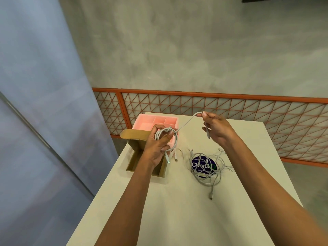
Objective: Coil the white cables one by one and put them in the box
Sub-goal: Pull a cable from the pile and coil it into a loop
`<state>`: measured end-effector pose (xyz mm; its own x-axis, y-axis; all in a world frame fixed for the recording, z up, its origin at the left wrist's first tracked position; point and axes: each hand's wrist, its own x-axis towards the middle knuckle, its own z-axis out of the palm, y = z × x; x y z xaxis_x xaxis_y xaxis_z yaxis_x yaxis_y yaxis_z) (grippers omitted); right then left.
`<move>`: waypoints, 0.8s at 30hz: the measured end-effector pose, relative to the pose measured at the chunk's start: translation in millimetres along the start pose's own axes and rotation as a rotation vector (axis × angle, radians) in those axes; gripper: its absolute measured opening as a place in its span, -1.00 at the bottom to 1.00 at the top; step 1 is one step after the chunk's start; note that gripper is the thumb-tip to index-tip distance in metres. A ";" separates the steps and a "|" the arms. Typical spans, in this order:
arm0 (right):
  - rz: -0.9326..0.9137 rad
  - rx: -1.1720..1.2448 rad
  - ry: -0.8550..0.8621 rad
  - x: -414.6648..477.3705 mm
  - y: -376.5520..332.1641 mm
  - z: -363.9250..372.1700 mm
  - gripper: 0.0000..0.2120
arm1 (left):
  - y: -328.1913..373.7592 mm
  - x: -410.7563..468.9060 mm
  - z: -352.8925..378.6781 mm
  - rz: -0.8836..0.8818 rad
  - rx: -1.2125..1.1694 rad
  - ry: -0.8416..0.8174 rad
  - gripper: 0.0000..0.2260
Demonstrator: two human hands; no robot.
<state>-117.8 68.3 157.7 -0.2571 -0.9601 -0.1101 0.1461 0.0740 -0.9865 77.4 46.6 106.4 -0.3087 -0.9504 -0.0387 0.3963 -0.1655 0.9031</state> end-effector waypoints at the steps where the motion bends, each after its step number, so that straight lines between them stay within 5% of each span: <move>1: 0.010 -0.033 0.011 0.6 3.0 -1.2 -0.82 | 1.3 -0.2 0.9 0.011 0.004 -0.003 -0.74; 12: -0.032 0.073 0.101 3.6 49.1 13.0 -0.79 | -3.2 1.0 14.0 -0.012 -0.040 0.044 -0.81; 24: 0.083 0.077 0.020 -0.6 57.2 36.8 -0.78 | -4.3 0.3 12.0 -0.080 -0.009 0.058 -0.84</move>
<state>-74.2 63.2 105.9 -0.2606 -0.9458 -0.1938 0.2403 0.1309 -0.9618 65.2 50.2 107.7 -0.2895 -0.9476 -0.1350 0.3799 -0.2432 0.8925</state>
